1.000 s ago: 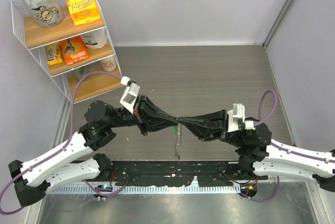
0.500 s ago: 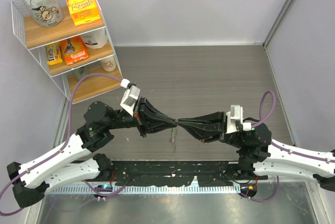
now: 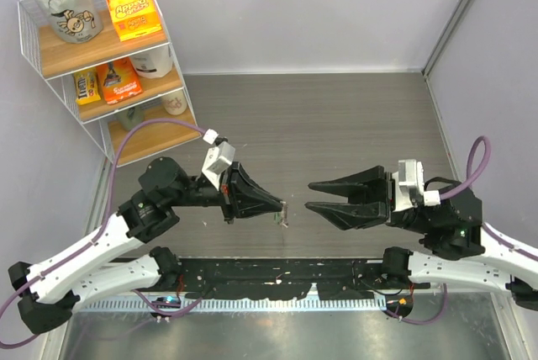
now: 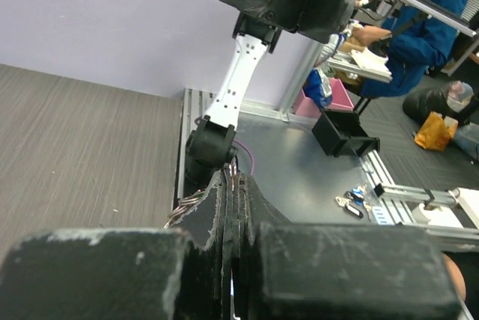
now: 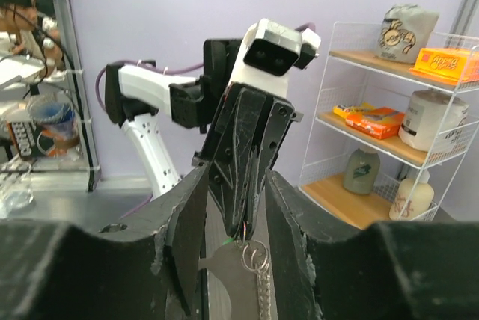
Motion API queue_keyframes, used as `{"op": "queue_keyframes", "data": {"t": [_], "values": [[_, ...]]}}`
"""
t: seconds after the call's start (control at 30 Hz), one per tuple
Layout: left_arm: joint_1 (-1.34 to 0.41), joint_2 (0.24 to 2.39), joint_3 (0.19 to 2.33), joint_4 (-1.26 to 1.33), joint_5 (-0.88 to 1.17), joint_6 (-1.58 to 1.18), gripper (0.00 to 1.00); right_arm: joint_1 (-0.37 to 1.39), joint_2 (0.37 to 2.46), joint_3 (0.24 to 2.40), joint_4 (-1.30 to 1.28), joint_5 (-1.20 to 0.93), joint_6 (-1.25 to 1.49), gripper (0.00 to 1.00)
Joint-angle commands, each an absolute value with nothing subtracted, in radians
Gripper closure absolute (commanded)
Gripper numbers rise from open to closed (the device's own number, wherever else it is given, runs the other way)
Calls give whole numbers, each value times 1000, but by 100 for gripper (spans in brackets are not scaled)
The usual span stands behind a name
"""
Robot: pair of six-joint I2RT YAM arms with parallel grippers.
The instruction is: Put the keys on the keyring
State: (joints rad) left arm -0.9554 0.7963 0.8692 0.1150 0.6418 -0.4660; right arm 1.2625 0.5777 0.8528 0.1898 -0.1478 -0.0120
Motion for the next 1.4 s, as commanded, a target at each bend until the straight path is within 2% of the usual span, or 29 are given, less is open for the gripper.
{"op": "queue_keyframes", "data": {"t": [0.0,0.2,0.5,1.17,1.37], "values": [[-954,801,962,34,738,-402,100,1269,639,995,-193,-221,-93,57],[-954,815,1017,-135,775,-312,100,1269,710,1084,-423,-288,-153,58],[-954,865,1043,-274,782,-258,100,1269,804,1138,-540,-380,-181,63],[-973,881,1052,-348,775,-206,100,1267,888,1167,-537,-305,-156,67],[-974,876,1054,-356,772,-201,100,1267,890,1172,-525,-307,-149,71]]}}
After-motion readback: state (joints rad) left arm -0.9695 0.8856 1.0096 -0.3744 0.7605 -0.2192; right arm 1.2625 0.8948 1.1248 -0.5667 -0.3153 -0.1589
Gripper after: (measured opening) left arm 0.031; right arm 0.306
